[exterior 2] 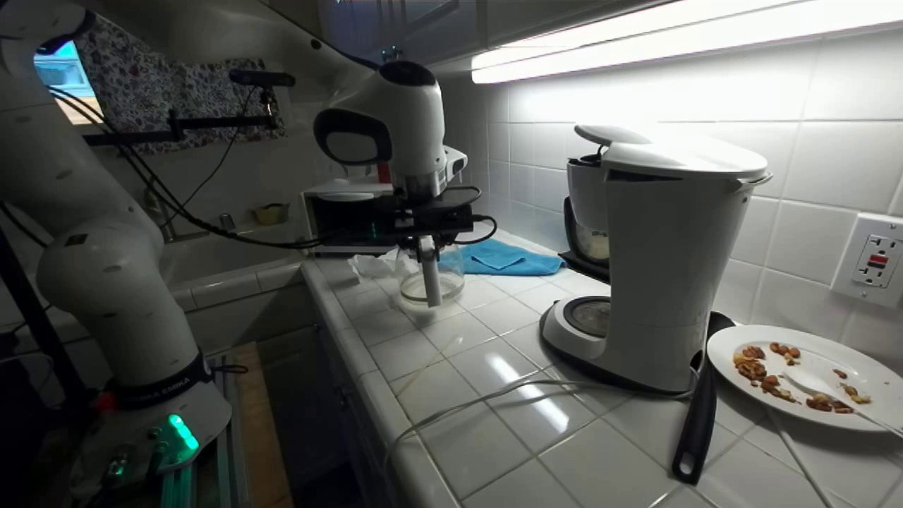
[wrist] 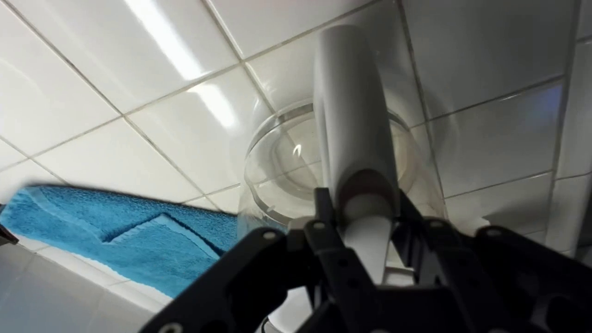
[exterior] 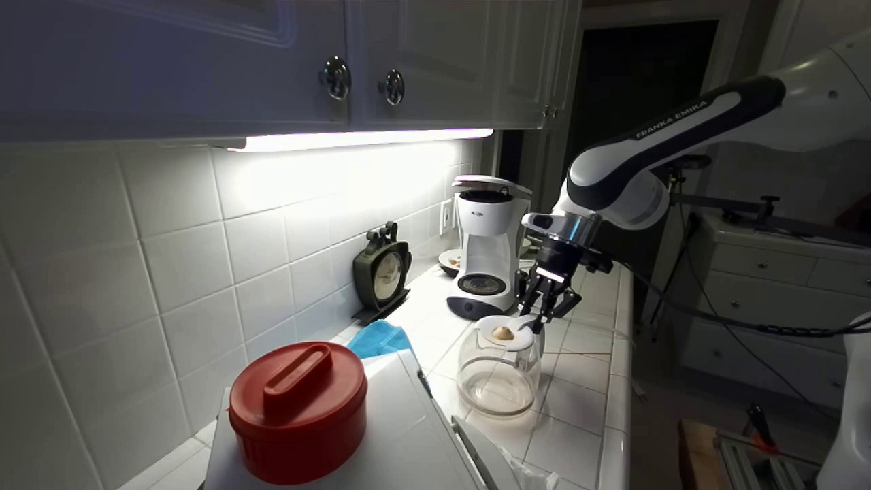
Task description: Close the lid of the kettle, put the kettle on the coffee making machine stand and press the bottom button of the coffee maker
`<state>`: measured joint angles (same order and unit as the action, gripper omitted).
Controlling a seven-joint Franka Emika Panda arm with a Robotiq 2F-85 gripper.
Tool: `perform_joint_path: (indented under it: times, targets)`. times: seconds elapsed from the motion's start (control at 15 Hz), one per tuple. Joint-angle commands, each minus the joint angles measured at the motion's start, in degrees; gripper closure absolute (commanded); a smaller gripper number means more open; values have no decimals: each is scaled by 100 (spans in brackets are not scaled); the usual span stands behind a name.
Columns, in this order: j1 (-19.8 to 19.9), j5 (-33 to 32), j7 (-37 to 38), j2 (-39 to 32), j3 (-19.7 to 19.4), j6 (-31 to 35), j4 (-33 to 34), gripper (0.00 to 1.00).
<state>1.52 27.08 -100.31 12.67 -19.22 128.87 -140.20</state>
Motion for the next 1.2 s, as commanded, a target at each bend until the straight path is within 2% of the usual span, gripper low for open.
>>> perform_joint_path:
  times: [0.0, 0.27, 0.6, 0.93, 1.13]
  targets:
    - [186, 113, -780, -271, -71, -663, 370, 90]
    - [411, -87, -927, -470, 33, -859, 576, 90]
    - [545, 34, -661, -488, 134, -781, 622, 90]
    - [607, 217, 256, -315, 260, -550, 444, 90]
    - [608, 393, 1072, -319, 334, -267, 376, 90]
